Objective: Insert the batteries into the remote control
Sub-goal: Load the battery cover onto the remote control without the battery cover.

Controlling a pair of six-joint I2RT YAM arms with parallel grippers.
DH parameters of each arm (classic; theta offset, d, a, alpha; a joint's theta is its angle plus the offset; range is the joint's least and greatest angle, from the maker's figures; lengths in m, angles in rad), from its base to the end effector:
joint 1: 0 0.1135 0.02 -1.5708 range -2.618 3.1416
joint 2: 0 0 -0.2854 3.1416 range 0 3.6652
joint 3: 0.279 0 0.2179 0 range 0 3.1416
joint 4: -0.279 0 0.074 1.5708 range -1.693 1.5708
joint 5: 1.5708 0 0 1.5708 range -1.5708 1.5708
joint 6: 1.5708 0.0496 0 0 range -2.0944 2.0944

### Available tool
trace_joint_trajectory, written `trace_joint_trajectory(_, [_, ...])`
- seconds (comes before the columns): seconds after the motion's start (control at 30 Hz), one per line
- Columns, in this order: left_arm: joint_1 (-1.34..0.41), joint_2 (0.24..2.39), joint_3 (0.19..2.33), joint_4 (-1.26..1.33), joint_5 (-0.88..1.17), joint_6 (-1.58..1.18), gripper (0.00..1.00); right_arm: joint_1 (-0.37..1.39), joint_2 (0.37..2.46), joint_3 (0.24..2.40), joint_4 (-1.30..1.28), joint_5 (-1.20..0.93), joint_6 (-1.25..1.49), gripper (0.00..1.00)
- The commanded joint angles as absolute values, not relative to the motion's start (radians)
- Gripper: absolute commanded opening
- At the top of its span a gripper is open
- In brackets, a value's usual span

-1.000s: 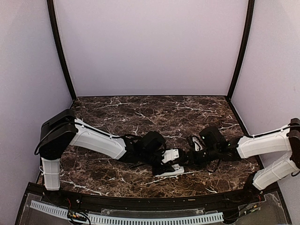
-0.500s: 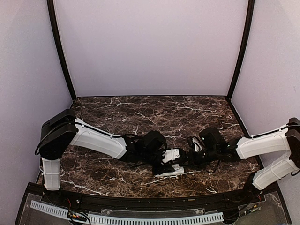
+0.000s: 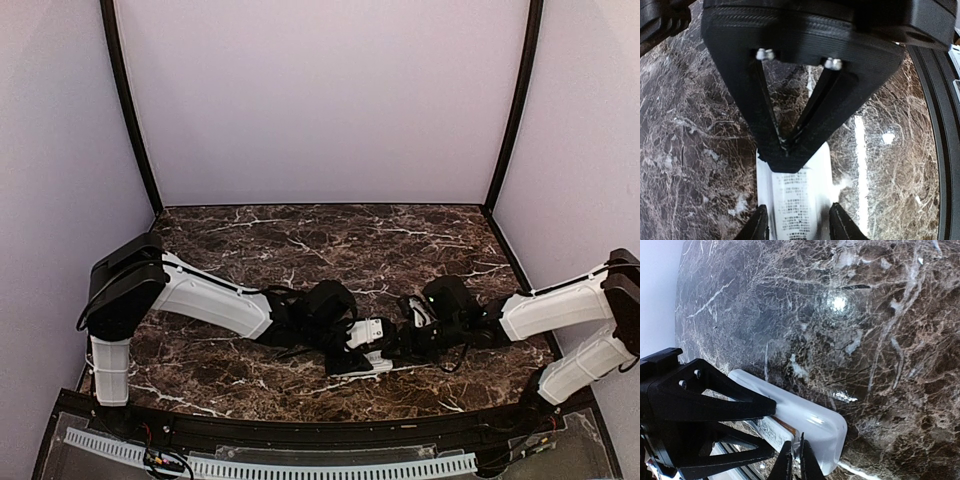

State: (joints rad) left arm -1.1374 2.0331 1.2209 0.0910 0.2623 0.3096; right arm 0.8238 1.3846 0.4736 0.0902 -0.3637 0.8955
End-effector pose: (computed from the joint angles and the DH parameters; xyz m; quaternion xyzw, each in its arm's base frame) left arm 0.1674 -0.3925 0.1777 0.6384 0.6413 -0.2734 0.3262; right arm 0.1399 0.1771 0.1772 -0.0334 0.9170 0.3828 0.1076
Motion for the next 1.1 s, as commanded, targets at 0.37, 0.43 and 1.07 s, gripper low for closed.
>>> trace_joint_trajectory(0.37, [-1.146, 2.032, 1.2, 0.006, 0.272, 0.336, 0.54, 0.848, 1.353, 0.515, 0.012, -0.353, 0.88, 0.09])
trace_joint_trajectory(0.43, [-1.146, 2.028, 1.198, 0.006, 0.272, 0.343, 0.54, 0.848, 1.341, 0.523, 0.004, -0.344, 0.878, 0.09])
trace_joint_trajectory(1.07, [-1.104, 1.913, 1.107, 0.006, 0.265, 0.394, 0.72, 0.848, 1.319, 0.578, -0.115, -0.309, 0.855, 0.19])
